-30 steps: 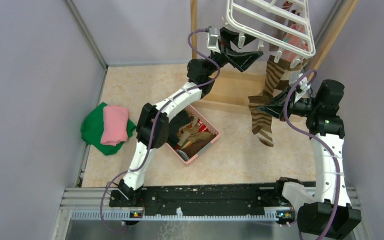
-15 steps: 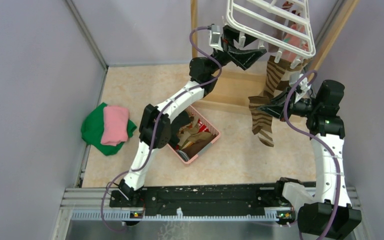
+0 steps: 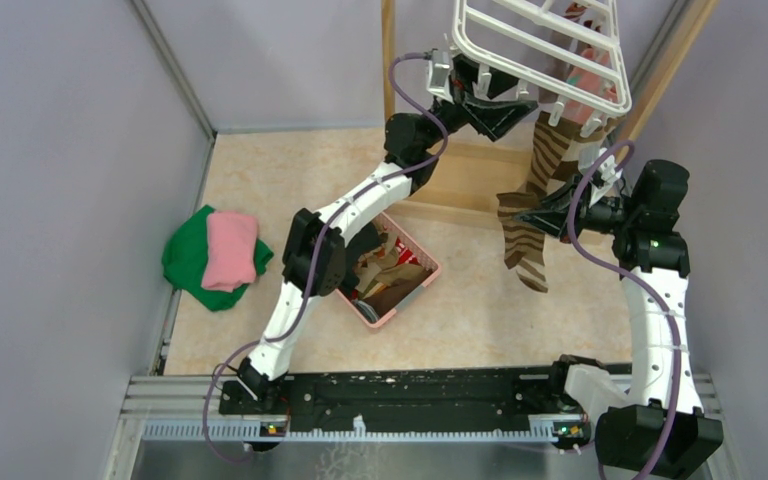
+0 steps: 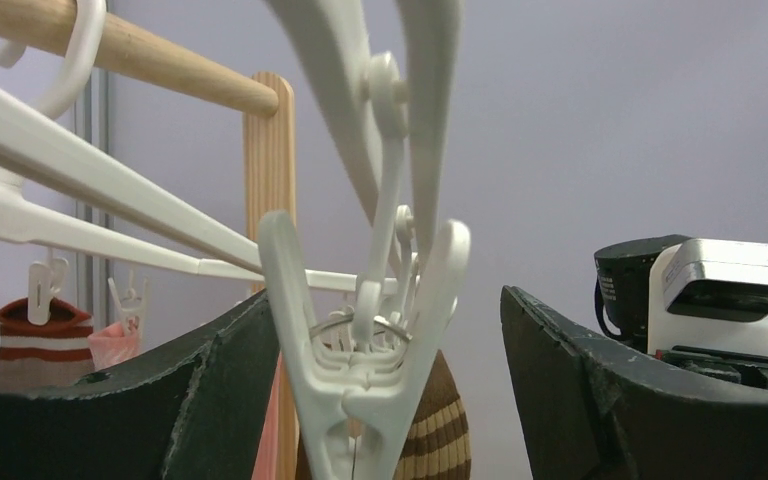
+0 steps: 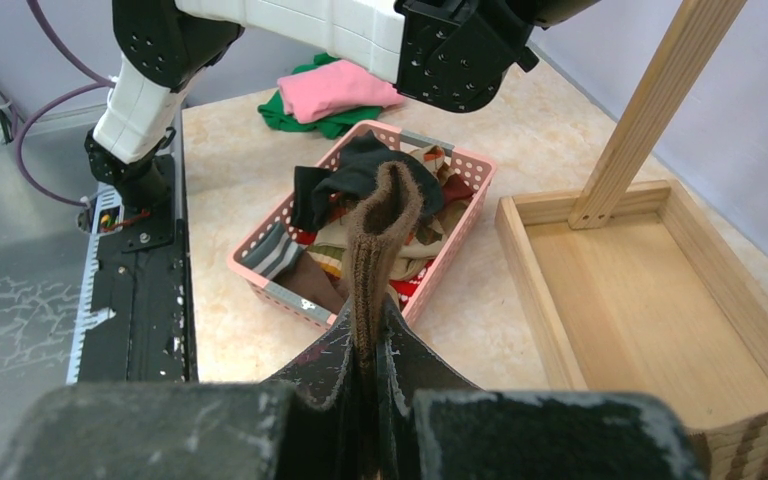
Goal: Clip the socks to the hanger
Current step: Open the clamp at the hanger.
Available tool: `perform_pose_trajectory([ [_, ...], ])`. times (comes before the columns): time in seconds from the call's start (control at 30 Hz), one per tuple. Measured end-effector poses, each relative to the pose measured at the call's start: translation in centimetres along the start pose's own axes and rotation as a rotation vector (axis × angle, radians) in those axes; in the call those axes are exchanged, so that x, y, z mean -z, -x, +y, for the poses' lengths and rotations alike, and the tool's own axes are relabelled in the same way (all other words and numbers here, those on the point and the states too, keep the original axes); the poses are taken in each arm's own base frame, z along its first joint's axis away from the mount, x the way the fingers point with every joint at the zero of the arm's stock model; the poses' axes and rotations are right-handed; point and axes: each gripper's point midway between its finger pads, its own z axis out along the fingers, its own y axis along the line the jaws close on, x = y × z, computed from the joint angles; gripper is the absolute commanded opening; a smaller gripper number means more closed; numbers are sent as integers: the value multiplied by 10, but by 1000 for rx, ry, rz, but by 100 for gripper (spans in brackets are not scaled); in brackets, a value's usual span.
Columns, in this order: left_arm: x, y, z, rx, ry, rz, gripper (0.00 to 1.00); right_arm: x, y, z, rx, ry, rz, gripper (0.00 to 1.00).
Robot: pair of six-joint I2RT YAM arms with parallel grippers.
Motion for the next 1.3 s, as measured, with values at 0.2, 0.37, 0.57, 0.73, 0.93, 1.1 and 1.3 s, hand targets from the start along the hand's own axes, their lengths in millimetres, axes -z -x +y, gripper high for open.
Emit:
perform_pose_trajectory([
  [0.2,1,-5,2,10,6,14,79,0,0,0,0,0,0,0],
  [0.37,1,-5,2,10,6,13,79,0,0,0,0,0,0,0],
  [0.57,1,-3,1,11,3,10,75,0,0,0,0,0,0,0],
  [0.73,0,-3,0,14,-1,10,64,0,0,0,0,0,0,0],
  [0.93,0,-1,-2,28,-6,3,30,0,0,0,0,0,0,0],
  [1.1,0,0,-3,35,-11,-2,17,0,0,-2,0,-9,2,0],
  [1.3,0,1,-4,48,-13,-4,10,4,-2,-15,-54,-70,2,0],
])
